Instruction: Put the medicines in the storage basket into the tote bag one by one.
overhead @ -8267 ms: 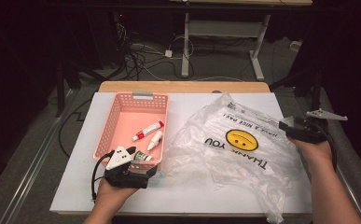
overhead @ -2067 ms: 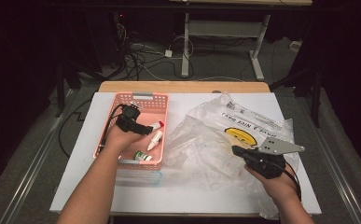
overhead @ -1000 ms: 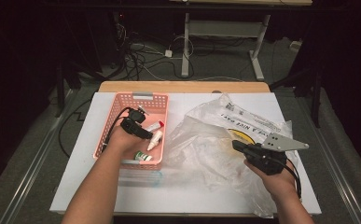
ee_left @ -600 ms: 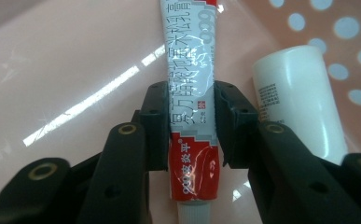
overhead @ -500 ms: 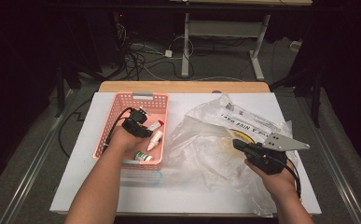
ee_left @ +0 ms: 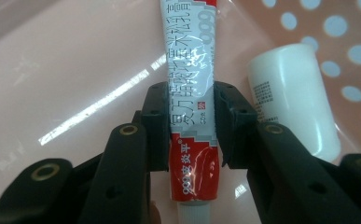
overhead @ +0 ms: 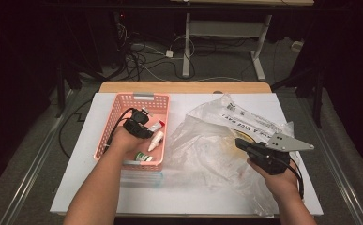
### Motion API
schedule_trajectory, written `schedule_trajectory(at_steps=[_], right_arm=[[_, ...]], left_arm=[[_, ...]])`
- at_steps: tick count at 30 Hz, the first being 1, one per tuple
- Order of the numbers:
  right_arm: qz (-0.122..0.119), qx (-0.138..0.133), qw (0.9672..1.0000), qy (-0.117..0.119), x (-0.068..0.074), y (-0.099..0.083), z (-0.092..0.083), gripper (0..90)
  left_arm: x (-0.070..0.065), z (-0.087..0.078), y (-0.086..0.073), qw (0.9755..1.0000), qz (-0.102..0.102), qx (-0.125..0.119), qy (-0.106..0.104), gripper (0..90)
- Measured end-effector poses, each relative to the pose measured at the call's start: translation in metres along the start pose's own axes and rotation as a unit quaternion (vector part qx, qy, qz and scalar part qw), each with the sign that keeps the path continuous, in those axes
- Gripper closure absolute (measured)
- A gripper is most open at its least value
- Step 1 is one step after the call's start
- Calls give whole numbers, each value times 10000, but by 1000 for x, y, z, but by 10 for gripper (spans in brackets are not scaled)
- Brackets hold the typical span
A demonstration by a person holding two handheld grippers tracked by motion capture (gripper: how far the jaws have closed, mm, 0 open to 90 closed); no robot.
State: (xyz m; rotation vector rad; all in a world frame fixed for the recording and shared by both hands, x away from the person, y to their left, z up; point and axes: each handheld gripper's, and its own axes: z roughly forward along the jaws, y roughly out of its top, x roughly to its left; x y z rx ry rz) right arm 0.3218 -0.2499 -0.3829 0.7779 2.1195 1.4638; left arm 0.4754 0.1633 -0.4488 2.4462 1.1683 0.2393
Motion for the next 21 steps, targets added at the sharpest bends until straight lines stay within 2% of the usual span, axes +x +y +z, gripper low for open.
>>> schedule_trajectory(at_steps=[6,10,18,21], right_arm=[[44,-22,10000,12,-1,0,-1,900],[48,-80,10000,26,-1,1,-3,900],[40,-107,9999,22,-1,2,-4,900],[54,-101,9999,24,0,2,-5,900]], left_arm=[[1,-13,-2,9997,-70,-170,138,665],[0,-25,-5,9992,-123,-353,109,665],[-10,-46,-12,9964,-235,-805,115,665],[-12,-53,-14,9956,-238,-905,102,665]])
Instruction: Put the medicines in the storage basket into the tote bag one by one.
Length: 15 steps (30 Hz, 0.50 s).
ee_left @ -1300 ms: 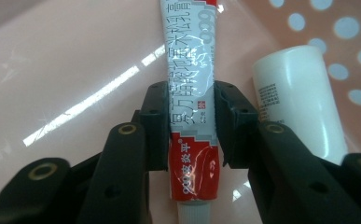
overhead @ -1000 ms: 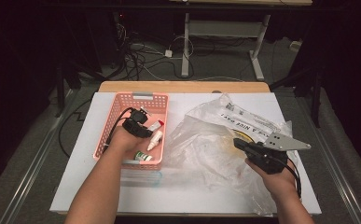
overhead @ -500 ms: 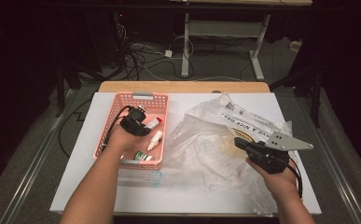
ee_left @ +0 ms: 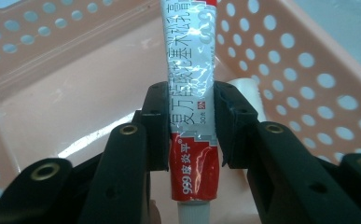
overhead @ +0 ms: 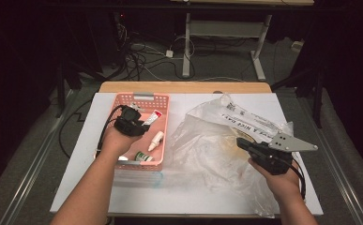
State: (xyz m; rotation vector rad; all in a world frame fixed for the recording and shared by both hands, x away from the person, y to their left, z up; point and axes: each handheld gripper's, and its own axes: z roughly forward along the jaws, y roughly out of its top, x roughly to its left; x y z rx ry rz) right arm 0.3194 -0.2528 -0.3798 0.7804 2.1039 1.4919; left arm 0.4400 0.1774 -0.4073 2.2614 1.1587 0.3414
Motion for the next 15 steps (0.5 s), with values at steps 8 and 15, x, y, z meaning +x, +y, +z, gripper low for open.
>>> schedule_trajectory(at_steps=[8,15], right_arm=[[-13,11,10000,-5,0,0,-1,900],[-16,15,10000,-3,1,-1,-1,900]], left_arm=[[-7,-20,-10,9991,-13,-426,-48,665],[-15,-34,-23,9966,-79,-811,-149,665]])
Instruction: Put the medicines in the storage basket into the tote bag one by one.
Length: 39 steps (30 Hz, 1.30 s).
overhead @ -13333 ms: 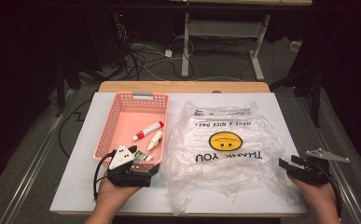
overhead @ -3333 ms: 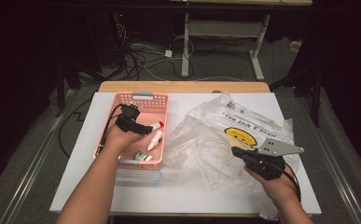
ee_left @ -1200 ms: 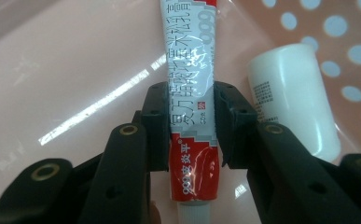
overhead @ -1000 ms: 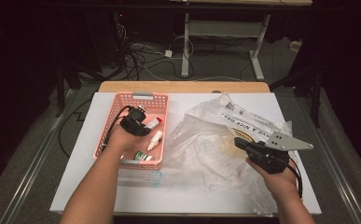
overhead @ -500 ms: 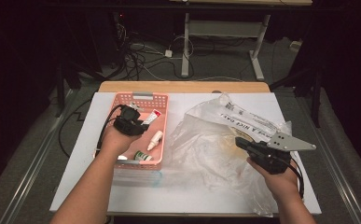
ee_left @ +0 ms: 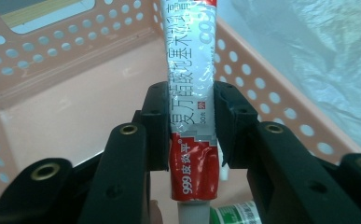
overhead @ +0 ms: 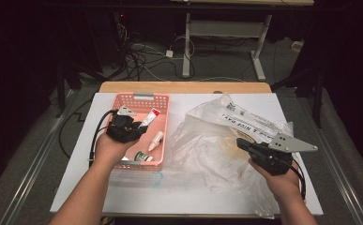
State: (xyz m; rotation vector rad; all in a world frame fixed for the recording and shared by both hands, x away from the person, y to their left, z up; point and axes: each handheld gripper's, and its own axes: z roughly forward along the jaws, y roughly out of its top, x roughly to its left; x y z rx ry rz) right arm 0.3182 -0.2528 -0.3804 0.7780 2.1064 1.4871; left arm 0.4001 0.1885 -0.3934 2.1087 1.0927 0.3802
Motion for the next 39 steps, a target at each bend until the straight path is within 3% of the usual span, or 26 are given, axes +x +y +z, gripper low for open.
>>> schedule_trajectory(at_steps=[11,16,19,27,33,39], right_arm=[[-24,33,10000,23,2,0,0,900],[-37,39,10000,20,2,-1,0,900],[-36,40,10000,16,3,-1,0,900],[-90,62,9999,3,4,-1,0,900],[-95,97,9999,-6,4,-3,1,900],[-76,123,9999,9,4,-5,3,900]], left_arm=[[-14,-15,-20,9988,-92,-475,-18,665],[-21,-19,-26,9980,-8,-636,-4,665],[-25,-20,-29,9969,-78,-770,-106,665],[-33,-19,-36,9958,66,-882,-216,665],[-35,-21,-38,9950,55,-953,-293,665],[-47,-27,-38,9936,147,-1032,-439,666]])
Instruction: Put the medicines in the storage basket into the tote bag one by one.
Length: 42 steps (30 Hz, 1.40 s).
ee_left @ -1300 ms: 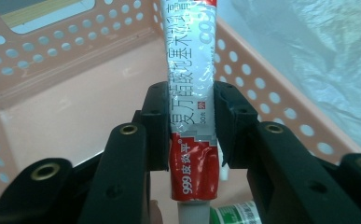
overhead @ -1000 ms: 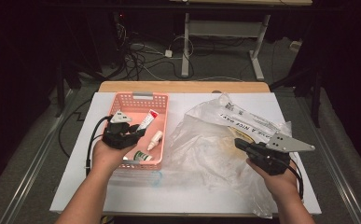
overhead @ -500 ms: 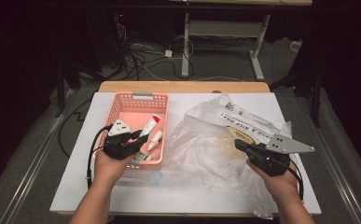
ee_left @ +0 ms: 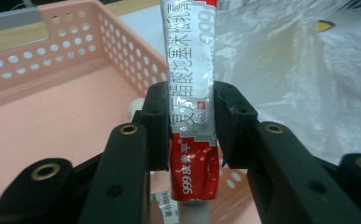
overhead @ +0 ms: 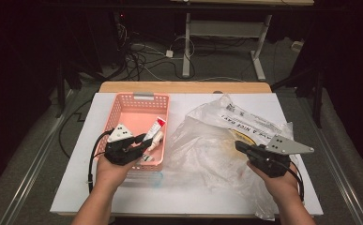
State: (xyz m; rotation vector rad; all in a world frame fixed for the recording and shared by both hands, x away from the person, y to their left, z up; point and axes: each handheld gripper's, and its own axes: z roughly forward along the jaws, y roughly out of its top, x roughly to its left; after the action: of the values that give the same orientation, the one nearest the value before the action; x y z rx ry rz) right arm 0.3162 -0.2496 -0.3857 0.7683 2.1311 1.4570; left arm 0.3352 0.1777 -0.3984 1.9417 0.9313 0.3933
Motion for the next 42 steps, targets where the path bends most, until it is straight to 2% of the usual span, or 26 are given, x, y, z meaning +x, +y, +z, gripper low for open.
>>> schedule_trajectory(at_steps=[8,16,20,24,32,39,42], right_arm=[[-9,-20,10000,37,2,1,0,900],[-14,-30,10000,34,2,2,-1,900],[2,-15,10000,42,2,1,0,900],[17,-21,10000,29,2,1,0,900],[14,-10,10000,31,1,0,1,900],[38,-26,10000,28,1,1,0,900],[25,-43,10000,19,1,1,0,900]], left_arm=[[-21,-3,5,9995,188,-68,-231,666],[-43,0,10,9979,420,-86,-489,665],[-54,3,11,9966,496,-92,-655,665],[-65,7,12,9953,647,-25,-727,665],[-83,13,12,9924,805,30,-926,665],[-101,22,10,9885,1090,187,-1035,665],[-107,25,9,9872,1129,231,-1099,665]])
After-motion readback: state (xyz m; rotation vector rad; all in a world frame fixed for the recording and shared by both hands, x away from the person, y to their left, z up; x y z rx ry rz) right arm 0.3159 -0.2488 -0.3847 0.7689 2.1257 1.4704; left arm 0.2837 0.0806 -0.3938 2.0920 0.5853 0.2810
